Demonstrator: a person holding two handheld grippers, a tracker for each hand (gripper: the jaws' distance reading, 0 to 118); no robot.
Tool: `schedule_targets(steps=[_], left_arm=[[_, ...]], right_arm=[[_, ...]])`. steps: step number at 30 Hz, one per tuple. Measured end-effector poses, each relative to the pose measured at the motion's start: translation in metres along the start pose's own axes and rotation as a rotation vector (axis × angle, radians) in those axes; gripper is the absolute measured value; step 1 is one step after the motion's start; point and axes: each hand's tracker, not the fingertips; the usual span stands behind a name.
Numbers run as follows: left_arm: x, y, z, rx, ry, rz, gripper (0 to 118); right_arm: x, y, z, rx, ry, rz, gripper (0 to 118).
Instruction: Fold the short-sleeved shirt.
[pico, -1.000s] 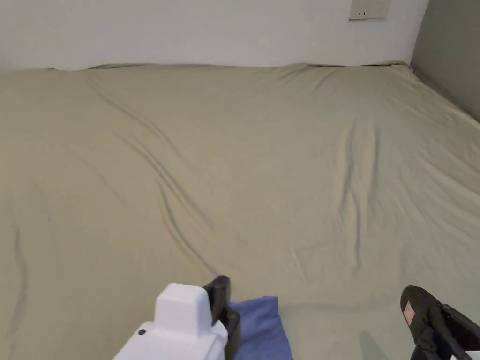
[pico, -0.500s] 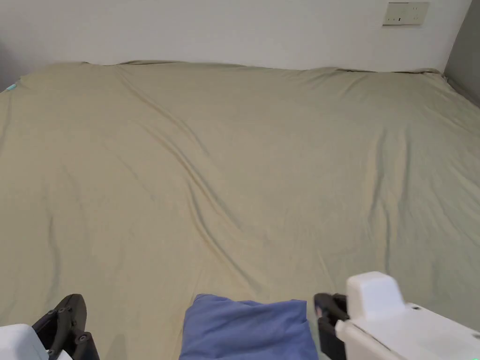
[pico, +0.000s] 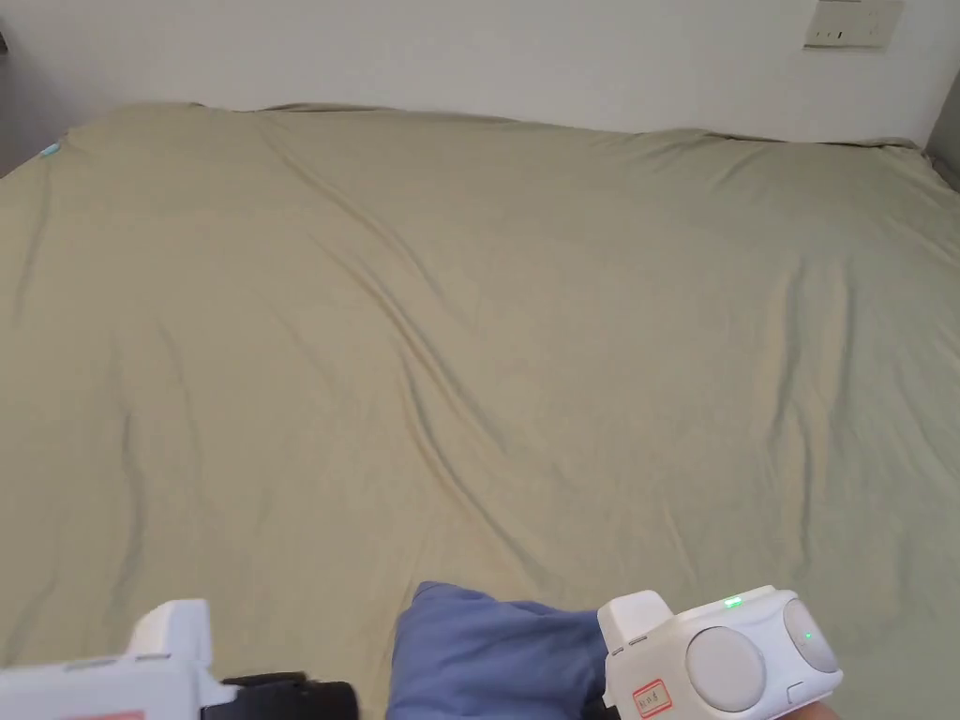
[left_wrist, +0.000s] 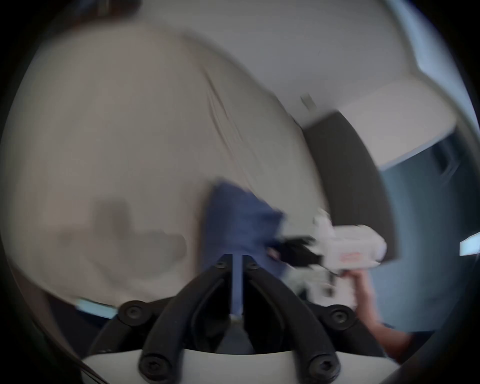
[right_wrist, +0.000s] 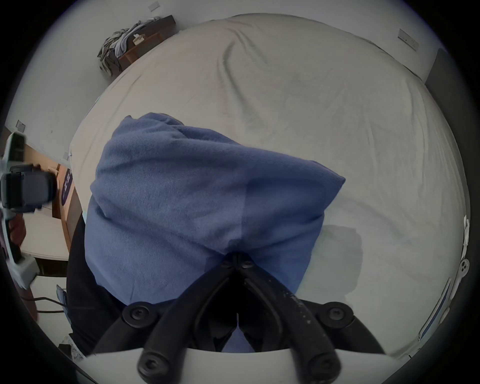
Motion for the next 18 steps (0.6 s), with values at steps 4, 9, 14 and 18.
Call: schedule_targets(steps=[4,9,14,18], left_arm=[[-0.043,0.026,-0.048,-0.234,-0.143,0.093,118],[-0.049,0.024,-0.091,-0.247,-0.133,0.006,116],[-0.047,0.026,-0.109,-0.216,-0.255,-0.040,113],[-0.054,0.034,-0.116,-0.142,-0.118,0.026,41]], right_arm=[[-0.001,-0.009,-0.002,0.033,0.003,-0.023,2],[0.004,-0.022,-0.003,0.099,0.030,-0.083,2],[0.007,-0.038,-0.004,0.174,0.050,-0.123,2],[0.010,-0.055,-0.003,0.268,0.074,-0.189,2]])
